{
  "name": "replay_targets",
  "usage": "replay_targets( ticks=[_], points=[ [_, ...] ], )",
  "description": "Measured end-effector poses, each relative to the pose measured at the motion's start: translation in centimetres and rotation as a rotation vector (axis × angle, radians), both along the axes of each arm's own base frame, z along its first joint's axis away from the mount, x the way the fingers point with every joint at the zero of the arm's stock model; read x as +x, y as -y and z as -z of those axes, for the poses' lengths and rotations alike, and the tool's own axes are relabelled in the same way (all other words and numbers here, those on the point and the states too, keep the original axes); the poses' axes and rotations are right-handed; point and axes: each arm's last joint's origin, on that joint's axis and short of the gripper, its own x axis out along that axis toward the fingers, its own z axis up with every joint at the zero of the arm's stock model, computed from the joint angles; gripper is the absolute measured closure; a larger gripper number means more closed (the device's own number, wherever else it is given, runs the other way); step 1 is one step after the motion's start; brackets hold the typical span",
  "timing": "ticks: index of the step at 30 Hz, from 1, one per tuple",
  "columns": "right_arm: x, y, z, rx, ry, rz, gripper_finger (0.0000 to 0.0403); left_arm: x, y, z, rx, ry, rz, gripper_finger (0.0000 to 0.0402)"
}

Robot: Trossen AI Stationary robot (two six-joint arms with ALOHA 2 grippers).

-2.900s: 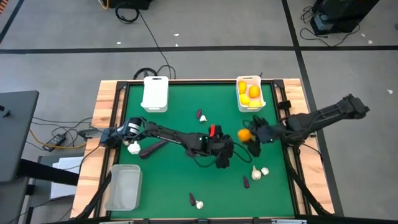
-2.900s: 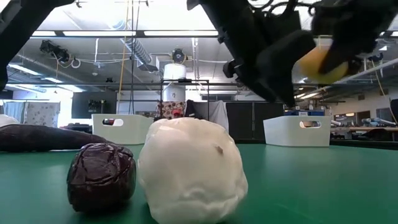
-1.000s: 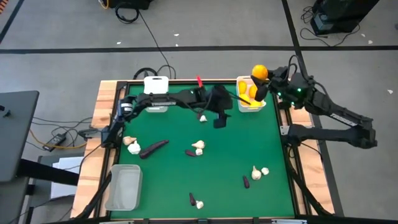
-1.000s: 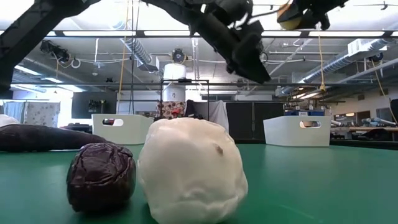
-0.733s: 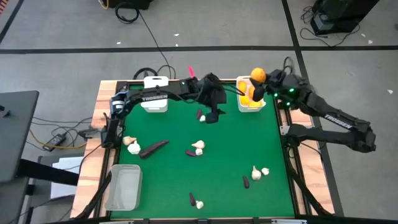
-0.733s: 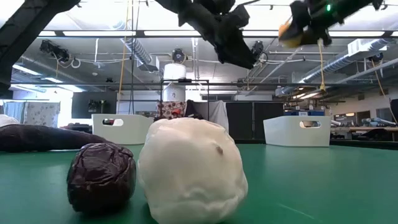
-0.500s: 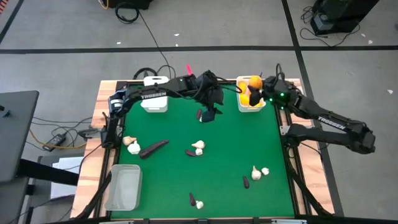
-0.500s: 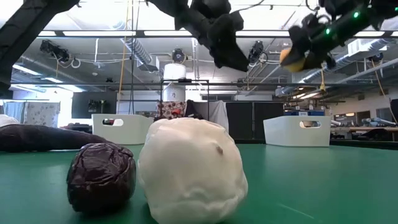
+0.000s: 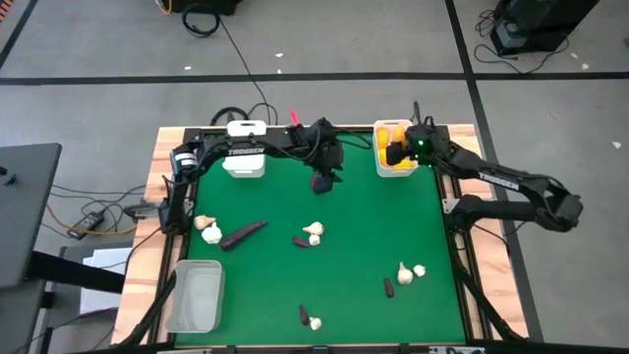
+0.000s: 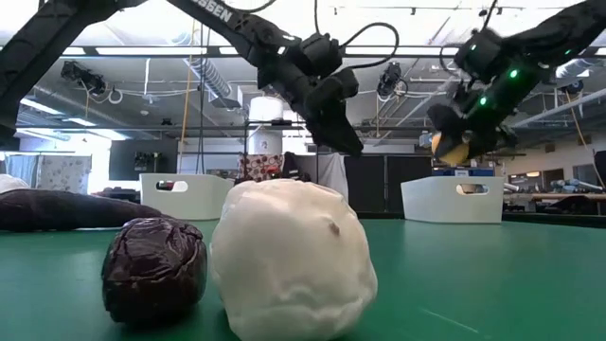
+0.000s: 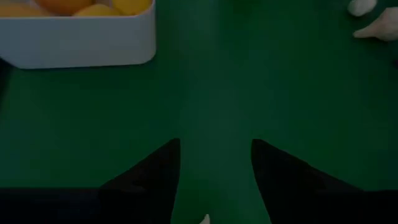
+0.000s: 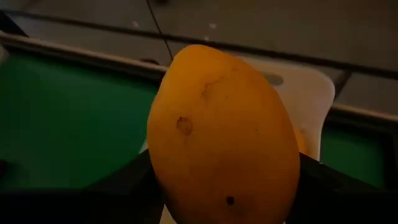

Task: Sort produce into baskets
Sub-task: Put the lemon into the right white bin, then put the top eggplant into the left white bin

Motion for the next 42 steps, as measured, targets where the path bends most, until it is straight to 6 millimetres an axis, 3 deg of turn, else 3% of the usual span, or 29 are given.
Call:
replay_targets(
  ticks=[9, 16, 21, 27, 34, 42],
  points=[
    [0.9, 1.5, 2.3, 0.065, -0.043, 0.014, 0.0114, -0.6, -1.8, 0.2, 0.053, 0.023, -0.009, 0.02],
    [1.1, 1.5, 1.7, 0.059, 0.032, -0.014, 0.0073, -1.4, -3.6, 0.2, 0.053, 0.017, -0.051, 0.02],
    [0.9, 0.9, 0.1, -0.001, 0.088, -0.058, 0.0064, -2.2, -4.1, -0.4, 0.039, 0.004, -0.068, 0.02],
    [0.5, -1.1, -2.9, -0.084, 0.242, -0.227, 0.0073, -3.7, -3.7, -2.8, 0.05, 0.001, -0.058, 0.02],
    [0.4, -4.8, -5.9, -0.176, 0.41, -0.459, 0.0084, -5.8, -2.6, -6.2, 0.056, 0.018, -0.044, 0.02],
    [1.1, -9.6, -8.0, -0.273, 0.542, -0.74, 0.0095, -9.8, 0.7, -6.4, 0.003, 0.093, -0.041, 0.02]
  ],
)
